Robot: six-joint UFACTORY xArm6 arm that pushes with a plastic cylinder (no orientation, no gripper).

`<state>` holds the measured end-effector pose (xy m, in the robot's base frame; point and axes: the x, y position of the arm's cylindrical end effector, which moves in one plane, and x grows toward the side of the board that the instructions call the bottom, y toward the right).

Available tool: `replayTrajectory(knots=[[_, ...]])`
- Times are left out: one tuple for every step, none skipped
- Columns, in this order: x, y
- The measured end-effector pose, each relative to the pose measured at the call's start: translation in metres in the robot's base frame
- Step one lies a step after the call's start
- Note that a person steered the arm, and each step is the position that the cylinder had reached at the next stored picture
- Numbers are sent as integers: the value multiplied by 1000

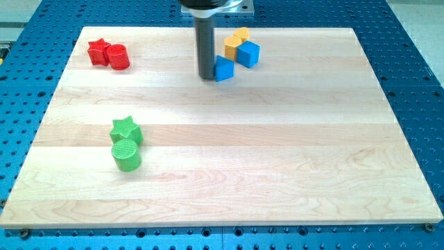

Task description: Place you arm center left

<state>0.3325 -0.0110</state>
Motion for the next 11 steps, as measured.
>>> replayTrajectory(knots=[[46, -14], [39, 14], [12, 22], [-5, 21], [46, -30], [57, -86], [57, -97], [59, -97], [68, -83], [74, -79], [74, -106]])
